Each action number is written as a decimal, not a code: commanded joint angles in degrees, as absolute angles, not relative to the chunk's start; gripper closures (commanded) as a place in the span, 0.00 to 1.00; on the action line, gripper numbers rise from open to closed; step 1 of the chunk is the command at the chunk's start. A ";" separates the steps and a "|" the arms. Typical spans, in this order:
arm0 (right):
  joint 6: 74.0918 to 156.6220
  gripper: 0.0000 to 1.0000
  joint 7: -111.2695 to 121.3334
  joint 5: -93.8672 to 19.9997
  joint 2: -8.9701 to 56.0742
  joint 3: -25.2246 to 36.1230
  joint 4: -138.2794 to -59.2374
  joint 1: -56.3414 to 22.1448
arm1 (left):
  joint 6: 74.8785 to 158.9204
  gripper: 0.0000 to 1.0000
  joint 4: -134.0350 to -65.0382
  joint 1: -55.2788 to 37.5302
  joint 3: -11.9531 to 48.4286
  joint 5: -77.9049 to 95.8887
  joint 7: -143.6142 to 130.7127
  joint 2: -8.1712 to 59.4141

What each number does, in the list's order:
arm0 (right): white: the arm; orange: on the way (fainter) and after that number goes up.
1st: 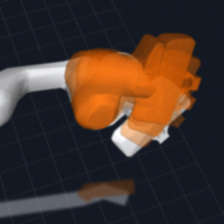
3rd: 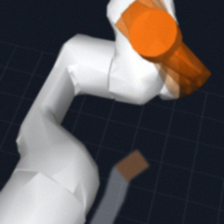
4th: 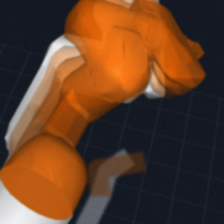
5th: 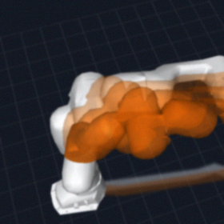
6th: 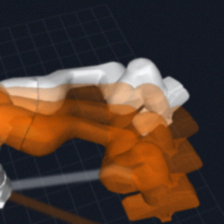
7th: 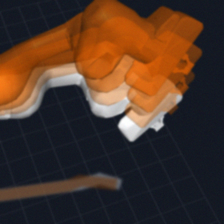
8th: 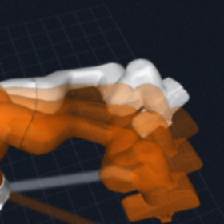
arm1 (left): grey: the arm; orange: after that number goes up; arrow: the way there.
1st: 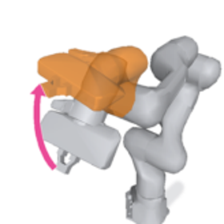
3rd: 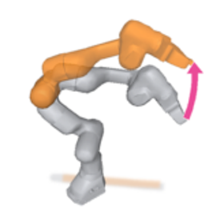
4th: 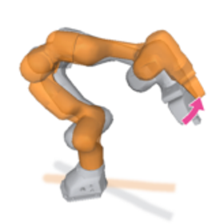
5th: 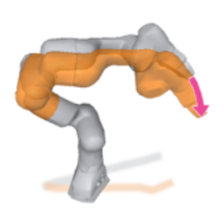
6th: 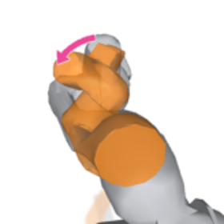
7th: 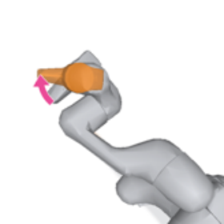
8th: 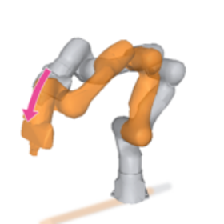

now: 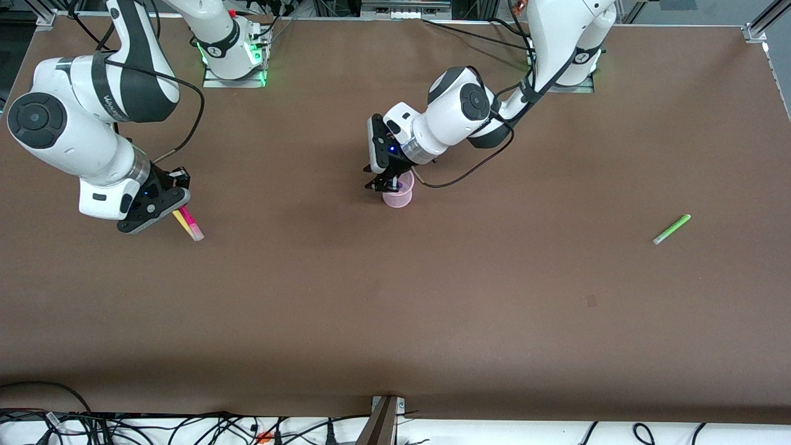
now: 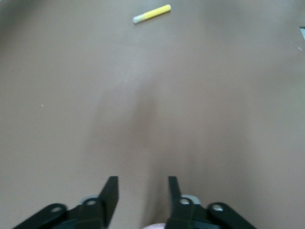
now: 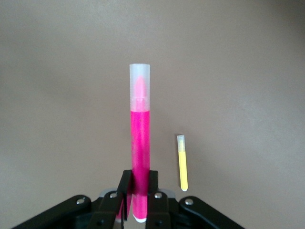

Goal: Organize pens into pink holder with both arms
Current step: 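Lower the purple marker into the holder and open the left gripper, then move the right gripper's pink marker to the holder while the left gripper retracts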

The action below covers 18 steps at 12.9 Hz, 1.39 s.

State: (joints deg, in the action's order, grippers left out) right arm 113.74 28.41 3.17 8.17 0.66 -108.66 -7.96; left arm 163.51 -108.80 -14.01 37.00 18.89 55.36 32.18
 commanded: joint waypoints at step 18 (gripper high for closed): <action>99.06 1.00 18.98 30.21 27.86 -3.25 -78.92 -46.74 | 110.15 0.00 -96.52 22.23 35.52 -5.89 28.56 17.84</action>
